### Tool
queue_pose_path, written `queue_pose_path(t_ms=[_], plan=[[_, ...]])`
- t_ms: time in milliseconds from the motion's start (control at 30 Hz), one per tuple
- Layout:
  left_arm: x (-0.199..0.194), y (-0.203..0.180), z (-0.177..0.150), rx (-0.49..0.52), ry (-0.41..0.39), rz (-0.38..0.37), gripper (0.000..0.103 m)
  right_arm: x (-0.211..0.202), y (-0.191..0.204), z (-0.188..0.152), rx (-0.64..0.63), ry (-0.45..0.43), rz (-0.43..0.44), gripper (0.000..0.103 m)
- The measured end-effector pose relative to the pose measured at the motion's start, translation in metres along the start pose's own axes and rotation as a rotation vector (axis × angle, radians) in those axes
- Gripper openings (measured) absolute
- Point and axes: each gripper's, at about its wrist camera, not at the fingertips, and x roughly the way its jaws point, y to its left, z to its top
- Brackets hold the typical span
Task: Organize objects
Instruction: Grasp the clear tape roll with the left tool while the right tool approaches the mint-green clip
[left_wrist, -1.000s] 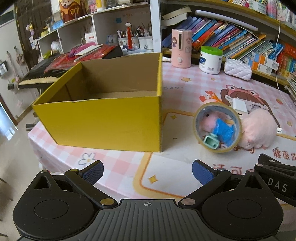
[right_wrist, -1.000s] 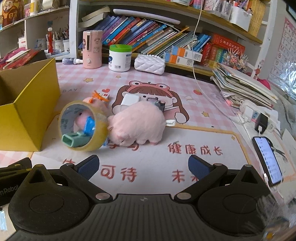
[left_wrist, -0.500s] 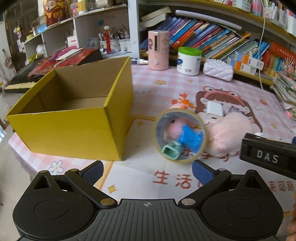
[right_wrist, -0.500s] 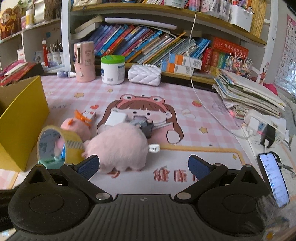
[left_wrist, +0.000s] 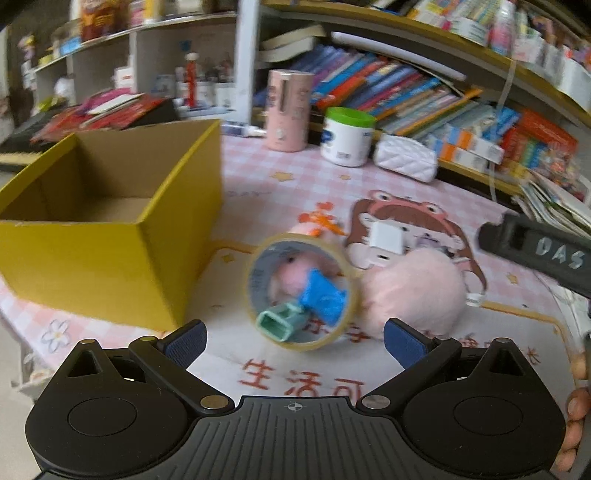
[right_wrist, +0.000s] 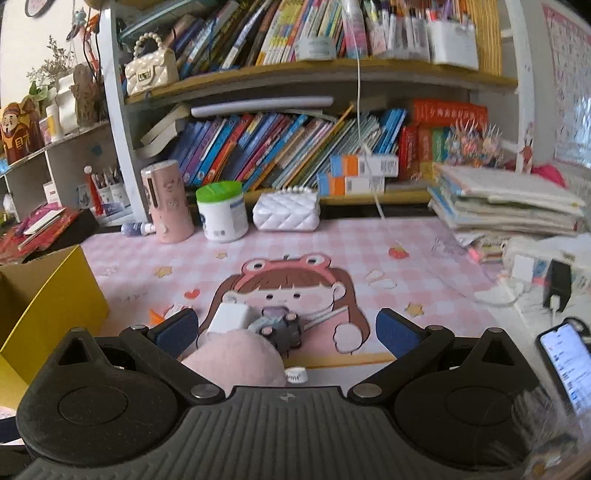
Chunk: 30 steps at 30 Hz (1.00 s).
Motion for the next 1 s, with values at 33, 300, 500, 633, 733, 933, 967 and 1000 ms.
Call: queue_pose_path(t_ms=[33, 300, 500, 633, 733, 933, 967, 1000], plan=[[0.001, -0.003, 0.0, 0.019, -0.005, 0.003, 0.103, 0.003, -0.001, 0.0, -0.007, 0.022, 0.006, 0.103], [0.011, -0.009, 0.002, -0.002, 0.019, -0.038, 0.103, 0.007, -0.005, -0.003, -0.127, 0.015, -0.015, 0.103], [0.025, 0.002, 0.007, -0.102, 0.056, -0.102, 0.102, 0.007, -0.015, -0.002, -0.119, 0.016, -0.027, 0.103], [0.041, 0.008, 0.011, -0.142, 0.079, -0.085, 0.102, 0.01, -0.02, -0.001, -0.118, 0.019, -0.044, 0.103], [0.053, 0.019, 0.013, -0.188, 0.089, -0.05, 0.102, 0.011, -0.022, 0.0, -0.122, 0.022, -0.045, 0.103], [0.074, 0.035, 0.013, -0.317, 0.138, -0.115, 0.095, 0.014, -0.026, -0.001, -0.136, 0.046, -0.042, 0.103], [0.074, 0.034, 0.013, -0.313, 0.139, -0.127, 0.091, 0.014, -0.026, -0.001, -0.138, 0.049, -0.039, 0.103], [0.074, 0.032, 0.014, -0.301, 0.138, -0.136, 0.085, 0.014, -0.026, -0.001, -0.139, 0.05, -0.034, 0.103]])
